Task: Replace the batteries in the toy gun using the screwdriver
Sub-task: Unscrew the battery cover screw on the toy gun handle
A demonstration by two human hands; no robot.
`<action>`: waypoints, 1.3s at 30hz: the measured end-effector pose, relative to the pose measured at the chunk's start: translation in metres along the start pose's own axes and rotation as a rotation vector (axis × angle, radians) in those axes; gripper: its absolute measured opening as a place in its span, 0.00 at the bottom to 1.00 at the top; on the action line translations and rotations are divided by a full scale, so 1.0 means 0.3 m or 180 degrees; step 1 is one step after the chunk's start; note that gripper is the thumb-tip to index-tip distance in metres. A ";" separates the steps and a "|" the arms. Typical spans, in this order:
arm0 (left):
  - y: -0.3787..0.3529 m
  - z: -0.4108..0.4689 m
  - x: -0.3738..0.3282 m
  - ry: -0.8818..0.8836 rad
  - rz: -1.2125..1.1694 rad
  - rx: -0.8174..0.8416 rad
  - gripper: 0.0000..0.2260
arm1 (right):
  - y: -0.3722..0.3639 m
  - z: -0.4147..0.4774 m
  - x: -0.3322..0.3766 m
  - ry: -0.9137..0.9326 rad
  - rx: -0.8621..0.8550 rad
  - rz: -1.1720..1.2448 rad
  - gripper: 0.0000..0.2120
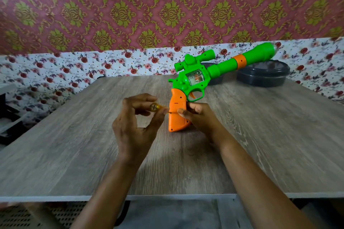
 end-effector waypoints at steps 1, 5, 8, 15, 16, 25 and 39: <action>0.003 -0.002 0.003 0.0024 -0.0059 -0.0060 0.13 | 0.000 0.001 0.000 -0.0006 0.0000 -0.0030 0.09; 0.007 0.000 -0.001 0.0086 0.0060 -0.0077 0.11 | 0.005 0.000 -0.008 -0.0091 -0.0027 -0.0035 0.08; -0.003 0.006 -0.009 -0.0001 0.0226 0.0091 0.08 | 0.005 -0.003 -0.007 -0.0117 -0.0046 -0.0040 0.07; -0.010 0.001 -0.013 -0.0011 0.0048 0.0110 0.09 | 0.001 -0.007 -0.001 -0.0077 -0.0055 0.0044 0.08; -0.011 0.003 -0.012 0.0002 0.0080 0.0114 0.09 | 0.002 -0.007 -0.002 -0.0085 -0.0058 0.0047 0.09; -0.001 0.006 -0.006 -0.0086 0.0299 0.0033 0.10 | -0.002 -0.007 0.003 -0.0045 -0.0015 -0.0018 0.10; -0.024 0.006 -0.012 -0.0061 0.0148 0.0339 0.11 | -0.001 -0.009 -0.003 -0.0156 0.0011 0.0015 0.10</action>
Point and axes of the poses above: each hand's wrist, its own z-axis towards the middle knuckle, its own y-axis out of the back of the hand, x = y × z, the point moved 8 cm from there along z, towards the middle knuckle, and after that the axes turned 15 degrees about x, right-handed, at the moved point
